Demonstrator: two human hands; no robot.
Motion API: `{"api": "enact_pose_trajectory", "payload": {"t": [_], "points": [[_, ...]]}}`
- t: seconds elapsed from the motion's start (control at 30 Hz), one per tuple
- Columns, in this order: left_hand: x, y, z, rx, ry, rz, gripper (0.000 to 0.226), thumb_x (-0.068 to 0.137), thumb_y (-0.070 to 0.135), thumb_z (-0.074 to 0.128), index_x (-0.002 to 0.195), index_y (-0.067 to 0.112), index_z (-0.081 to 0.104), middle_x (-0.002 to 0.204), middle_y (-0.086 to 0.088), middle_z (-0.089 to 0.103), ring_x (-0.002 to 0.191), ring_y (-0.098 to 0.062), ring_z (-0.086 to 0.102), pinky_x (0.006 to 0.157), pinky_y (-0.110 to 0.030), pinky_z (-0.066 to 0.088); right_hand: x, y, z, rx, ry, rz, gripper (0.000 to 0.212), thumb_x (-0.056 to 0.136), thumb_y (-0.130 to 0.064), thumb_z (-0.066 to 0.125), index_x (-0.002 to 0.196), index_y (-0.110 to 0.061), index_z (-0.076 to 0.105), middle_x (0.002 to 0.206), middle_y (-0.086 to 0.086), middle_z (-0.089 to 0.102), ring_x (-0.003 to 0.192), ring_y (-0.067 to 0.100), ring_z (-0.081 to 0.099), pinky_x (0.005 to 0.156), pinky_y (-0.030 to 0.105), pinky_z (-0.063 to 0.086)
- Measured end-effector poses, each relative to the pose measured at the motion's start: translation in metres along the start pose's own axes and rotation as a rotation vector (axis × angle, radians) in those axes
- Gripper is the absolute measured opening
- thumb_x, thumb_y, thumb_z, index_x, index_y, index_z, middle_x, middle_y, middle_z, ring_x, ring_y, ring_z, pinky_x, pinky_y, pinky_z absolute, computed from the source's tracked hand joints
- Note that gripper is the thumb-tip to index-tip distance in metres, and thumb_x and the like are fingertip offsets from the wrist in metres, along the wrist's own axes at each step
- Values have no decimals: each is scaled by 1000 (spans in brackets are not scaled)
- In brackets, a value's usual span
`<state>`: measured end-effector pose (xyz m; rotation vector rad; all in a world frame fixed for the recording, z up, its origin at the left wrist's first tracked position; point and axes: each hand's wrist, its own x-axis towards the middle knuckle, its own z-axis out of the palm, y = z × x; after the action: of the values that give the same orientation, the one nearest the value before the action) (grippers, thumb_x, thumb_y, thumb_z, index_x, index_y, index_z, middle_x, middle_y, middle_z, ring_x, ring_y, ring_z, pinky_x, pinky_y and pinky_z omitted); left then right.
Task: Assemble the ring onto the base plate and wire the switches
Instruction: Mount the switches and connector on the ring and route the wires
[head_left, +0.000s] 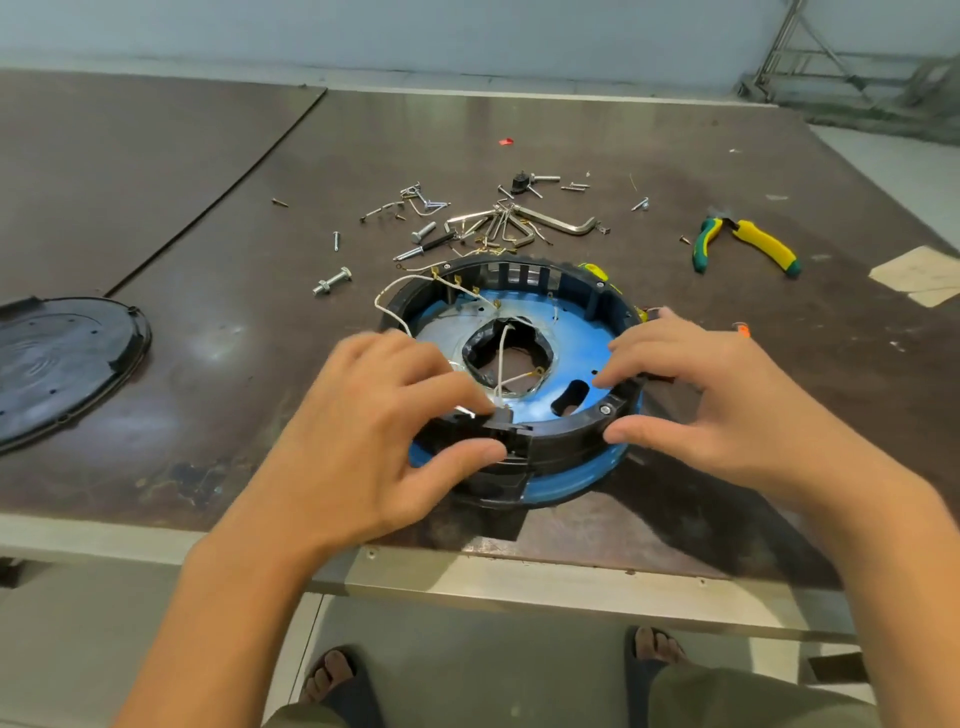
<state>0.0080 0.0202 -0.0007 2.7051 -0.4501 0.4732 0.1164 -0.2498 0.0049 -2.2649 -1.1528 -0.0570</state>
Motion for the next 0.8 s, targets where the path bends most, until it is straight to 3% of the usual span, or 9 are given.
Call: {"api": "enact_pose_trajectory", "payload": {"t": [0.07,0.13,0.3,0.4,0.47,0.57,0.63,0.7,0.8], "points": [[0,3,-6,65,72,-10,43,92,64,50,94,27,73,95,7,58,91,-16,52,88,-40,40,2,-4,7,33,20,4,38,77,-34,84,111,-26,68,100,-7,68,99,15,64,105,42,45],[3,14,-5,67,94,12,46,91,64,54,96,22,73,97,4,61,90,-20,56,86,-39,42,5,-11,17,62,37,-19,39,76,-31,86,110,-23,69,98,-11,67,95,11,63,109,43,42],[11,29,11,75,-104,91,41,93,51,55,105,16,73,91,3,70,84,-22,65,79,-42,51,12,-30,41,65,64,-146,39,80,-24,82,115,-16,67,105,-18,60,97,-1,57,90,23,47],[9,22,4,-51,-150,49,32,91,47,58,104,23,75,86,9,70,80,-16,63,77,-38,50,10,-19,32,71,47,-128,42,83,-31,81,119,-18,65,119,-8,63,119,10,56,101,32,45],[7,15,-4,-118,-212,38,31,91,46,58,108,27,75,91,13,70,87,-10,62,80,-35,50,8,-6,24,44,-35,-45,44,85,-37,77,125,-29,60,138,-8,56,143,10,38,117,46,33],[3,6,-16,-196,-272,27,28,91,36,67,118,28,73,106,19,69,105,-3,58,91,-33,51,5,2,22,14,-103,-13,47,88,-22,75,130,-35,57,150,-12,46,152,5,18,123,54,20],[-1,0,-25,-213,-283,-8,29,87,29,72,117,29,74,110,19,69,109,-3,59,99,-35,48,6,2,26,-38,-81,-73,46,88,-10,74,129,-29,63,137,-7,58,147,12,33,121,55,23],[-6,-10,-35,-189,-261,-75,33,85,19,75,114,33,74,114,24,68,111,2,59,113,-36,39,8,-3,31,-69,-25,-139,39,85,-7,76,121,-21,70,112,1,67,122,20,57,120,54,26],[-16,-22,-46,-127,-220,-171,56,83,2,71,120,43,65,119,40,55,118,20,46,121,-24,18,11,-24,50,-62,53,-245,31,84,-8,76,115,-9,73,92,6,68,91,27,63,103,49,43]]}}
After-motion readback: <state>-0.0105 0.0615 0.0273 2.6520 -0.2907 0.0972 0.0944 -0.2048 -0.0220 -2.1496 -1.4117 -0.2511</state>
